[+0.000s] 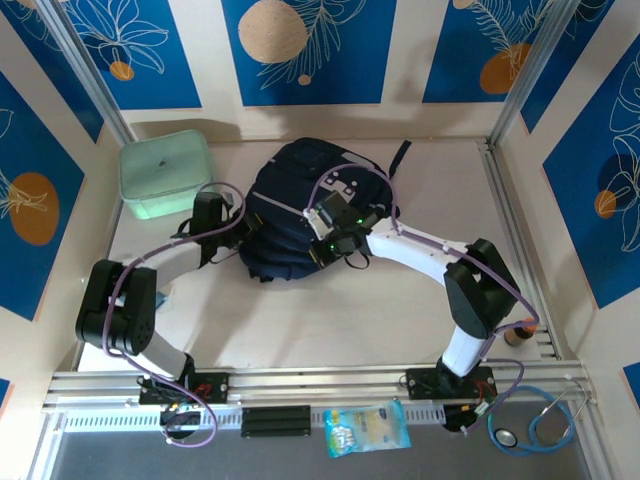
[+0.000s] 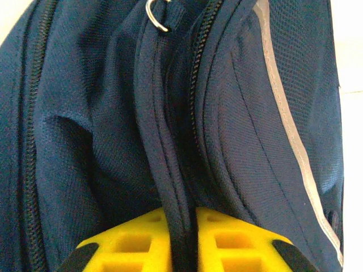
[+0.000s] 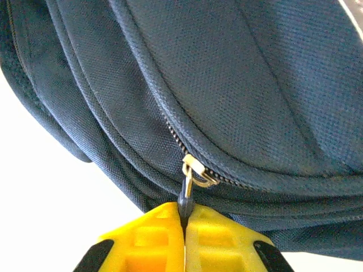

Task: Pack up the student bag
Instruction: Unzip the student bag at the top-center of the table.

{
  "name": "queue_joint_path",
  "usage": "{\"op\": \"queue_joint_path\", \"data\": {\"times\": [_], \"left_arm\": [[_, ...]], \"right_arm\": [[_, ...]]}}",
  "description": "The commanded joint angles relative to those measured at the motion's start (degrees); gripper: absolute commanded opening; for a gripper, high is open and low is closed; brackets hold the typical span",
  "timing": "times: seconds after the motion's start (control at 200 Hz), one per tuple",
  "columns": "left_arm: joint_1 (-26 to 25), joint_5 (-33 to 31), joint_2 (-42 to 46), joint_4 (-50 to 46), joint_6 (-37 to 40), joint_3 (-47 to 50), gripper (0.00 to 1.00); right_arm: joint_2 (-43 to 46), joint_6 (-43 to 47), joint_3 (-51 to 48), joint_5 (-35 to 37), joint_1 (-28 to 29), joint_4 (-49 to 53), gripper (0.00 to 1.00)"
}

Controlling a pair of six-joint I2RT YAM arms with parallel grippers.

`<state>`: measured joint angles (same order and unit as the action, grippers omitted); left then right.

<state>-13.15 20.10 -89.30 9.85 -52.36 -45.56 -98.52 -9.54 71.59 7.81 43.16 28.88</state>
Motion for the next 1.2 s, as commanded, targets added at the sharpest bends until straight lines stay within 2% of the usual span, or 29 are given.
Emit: {"op": "queue_joint_path", "data": {"times": [0.0,0.125,0.225,0.32,0.405,0.64,0.775,0.845,1.0,1.196], "left_arm": [[-1.6,0.0,2.2,-1.4,1.9,0.1,0.24],[-1.5,-4.6,5.5,-9.1,8.4,0.0,0.39],[-2.4,-7.9,9.2,-16.5,15.6,-1.6,0.48],[-5.4,-13.8,11.6,-24.3,21.9,-5.2,0.54],[-9.0,-17.7,12.2,-28.5,25.1,-8.2,0.56],[-21.1,-25.5,8.4,-35.1,25.9,-16.3,0.56],[-29.5,-36.1,4.8,-39.9,25.6,-22.0,0.53],[-32.7,-38.8,3.1,-40.2,25.6,-23.6,0.53],[-36.5,-39.0,-1.3,-39.6,24.6,-25.8,0.53],[-37.0,-39.1,-7.0,-41.1,24.6,-29.1,0.42]], "right_arm": [[0.1,0.6,2.2,-2.6,2.2,1.5,0.11],[4.5,-3.0,0.0,-2.2,-0.6,3.9,0.24],[11.1,-5.9,-4.5,-5.5,-3.7,1.8,0.39],[17.2,-10.0,-9.0,-8.7,-7.0,-2.8,0.51],[20.7,-14.4,-11.7,-9.9,-10.0,-6.5,0.57],[22.7,-21.0,-15.3,-10.9,-14.6,-12.9,0.62],[21.7,-23.5,-15.6,-9.4,-15.8,-13.1,0.62],[21.1,-25.1,-16.0,-8.4,-16.5,-13.3,0.62],[20.5,-27.5,-16.9,-7.9,-18.3,-13.9,0.61],[20.3,-27.7,-17.3,-8.0,-19.0,-14.1,0.61]]}}
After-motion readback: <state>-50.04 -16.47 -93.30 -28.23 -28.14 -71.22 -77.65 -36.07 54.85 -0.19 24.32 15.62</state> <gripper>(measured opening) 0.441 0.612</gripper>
